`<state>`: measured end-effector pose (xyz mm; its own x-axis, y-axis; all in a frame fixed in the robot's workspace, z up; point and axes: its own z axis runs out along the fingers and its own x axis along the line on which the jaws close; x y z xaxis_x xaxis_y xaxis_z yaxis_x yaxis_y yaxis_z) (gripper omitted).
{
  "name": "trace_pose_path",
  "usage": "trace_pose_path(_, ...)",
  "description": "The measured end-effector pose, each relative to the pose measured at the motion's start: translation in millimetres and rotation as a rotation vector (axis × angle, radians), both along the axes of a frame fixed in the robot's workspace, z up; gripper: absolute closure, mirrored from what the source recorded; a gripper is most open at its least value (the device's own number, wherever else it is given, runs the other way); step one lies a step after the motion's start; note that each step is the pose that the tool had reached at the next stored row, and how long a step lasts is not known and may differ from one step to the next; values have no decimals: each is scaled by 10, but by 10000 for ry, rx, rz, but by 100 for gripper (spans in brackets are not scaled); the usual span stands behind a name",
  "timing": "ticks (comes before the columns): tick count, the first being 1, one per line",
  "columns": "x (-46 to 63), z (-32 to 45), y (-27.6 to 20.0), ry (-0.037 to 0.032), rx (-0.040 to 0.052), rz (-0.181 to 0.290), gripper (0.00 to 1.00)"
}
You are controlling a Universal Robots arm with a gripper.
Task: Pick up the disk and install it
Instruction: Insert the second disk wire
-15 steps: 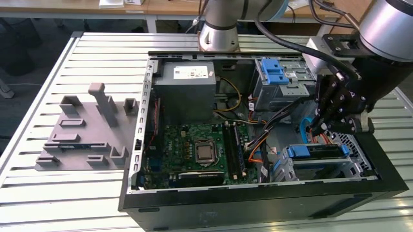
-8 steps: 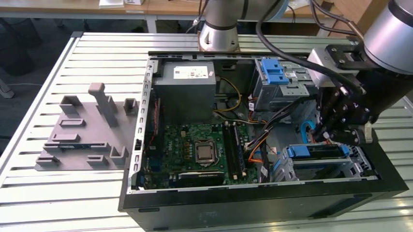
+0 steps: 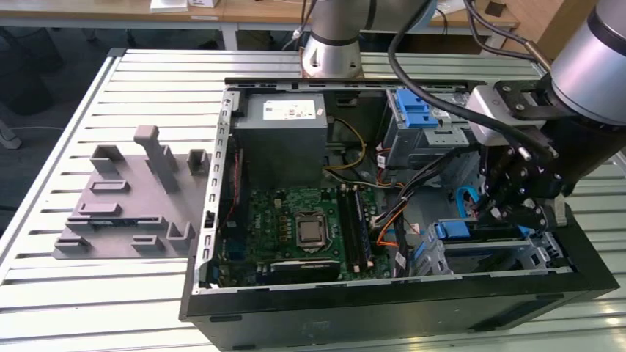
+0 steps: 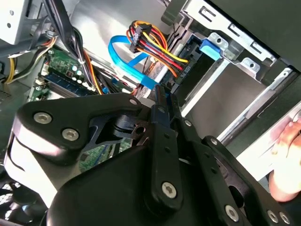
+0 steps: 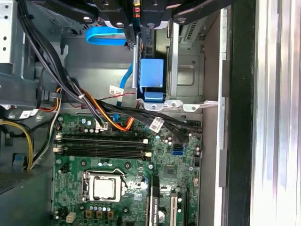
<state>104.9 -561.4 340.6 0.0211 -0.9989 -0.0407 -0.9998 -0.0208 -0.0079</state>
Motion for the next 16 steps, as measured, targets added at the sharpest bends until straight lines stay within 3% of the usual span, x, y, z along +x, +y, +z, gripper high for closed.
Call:
trace_pose_path(4, -1, -27, -16, -33, 10, 0, 84)
trace_pose_path(16, 10, -45, -33, -35, 9, -14, 84)
